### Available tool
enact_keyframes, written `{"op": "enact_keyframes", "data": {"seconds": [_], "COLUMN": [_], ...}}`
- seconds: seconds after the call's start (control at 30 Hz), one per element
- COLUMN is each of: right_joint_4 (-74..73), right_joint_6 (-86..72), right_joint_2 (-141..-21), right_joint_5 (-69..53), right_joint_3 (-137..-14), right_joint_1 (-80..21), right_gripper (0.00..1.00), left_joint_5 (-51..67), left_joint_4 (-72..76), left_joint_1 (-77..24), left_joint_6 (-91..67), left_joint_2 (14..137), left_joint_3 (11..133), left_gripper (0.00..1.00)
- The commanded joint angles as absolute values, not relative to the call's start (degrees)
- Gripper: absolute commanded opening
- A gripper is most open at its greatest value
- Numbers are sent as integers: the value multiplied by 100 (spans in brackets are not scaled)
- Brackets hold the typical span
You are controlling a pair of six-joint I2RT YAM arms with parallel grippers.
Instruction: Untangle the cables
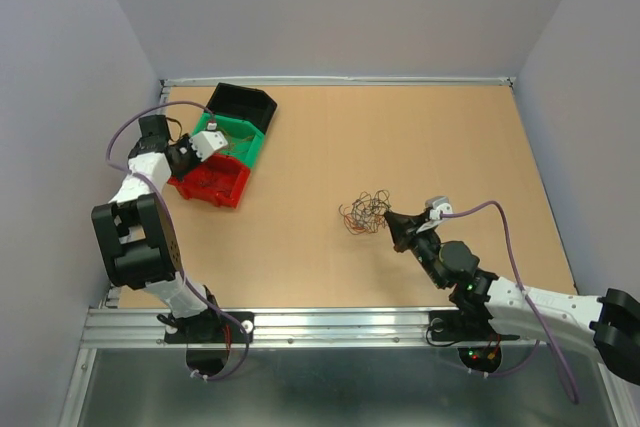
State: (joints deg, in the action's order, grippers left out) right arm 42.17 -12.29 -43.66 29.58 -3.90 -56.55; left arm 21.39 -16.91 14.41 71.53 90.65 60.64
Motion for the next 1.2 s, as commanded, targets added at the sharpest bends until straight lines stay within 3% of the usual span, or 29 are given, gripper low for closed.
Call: {"op": "enact_keyframes", "data": {"seconds": [0.0,0.1,0.17,0.2,0.27,0.5,0.73,0.8,0.83,0.9,1.0,1.17], "right_joint_4": [4403,4403,4412,4412,4412,4412,4412,4412,4412,4421,4421,4421], "right_joint_6": [-1274,-1274,-1274,-1266,-1266,-1257,-1266,-1283,-1283,-1292,-1283,-1274], "right_joint_2": [-4403,-4430,-4438,-4438,-4430,-4324,-4368,-4377,-4377,-4395,-4386,-4386], "right_joint_5": [2927,2927,2909,2909,2918,2909,2865,2822,2804,2786,2804,2812], "right_joint_3": [-571,-571,-571,-571,-554,-501,-518,-527,-527,-545,-536,-527], "right_joint_1": [-5625,-5634,-5634,-5625,-5625,-5625,-5634,-5625,-5625,-5625,-5625,-5634], "right_gripper": [1,1,0,1,1,1,1,1,0,1,1,1], "left_joint_5": [1583,1135,923,905,897,958,1239,1222,1135,976,721,966], "left_joint_4": [-2373,-2277,-2128,-2127,-2145,-2100,-2416,-2426,-2408,-2268,-2145,-2092], "left_joint_1": [1038,599,423,404,396,404,404,404,404,404,404,545], "left_joint_6": [7655,7577,7366,7217,7146,7040,7136,7180,7189,7216,7269,7154], "left_joint_2": [9141,9228,9351,9395,9492,9098,8368,8341,8367,8498,8832,9009], "left_joint_3": [6574,6495,6521,6608,6680,6732,6698,6627,6549,6460,6398,6627], "left_gripper": [0,0,6,17,27,42,44,34,16,0,0,32]}}
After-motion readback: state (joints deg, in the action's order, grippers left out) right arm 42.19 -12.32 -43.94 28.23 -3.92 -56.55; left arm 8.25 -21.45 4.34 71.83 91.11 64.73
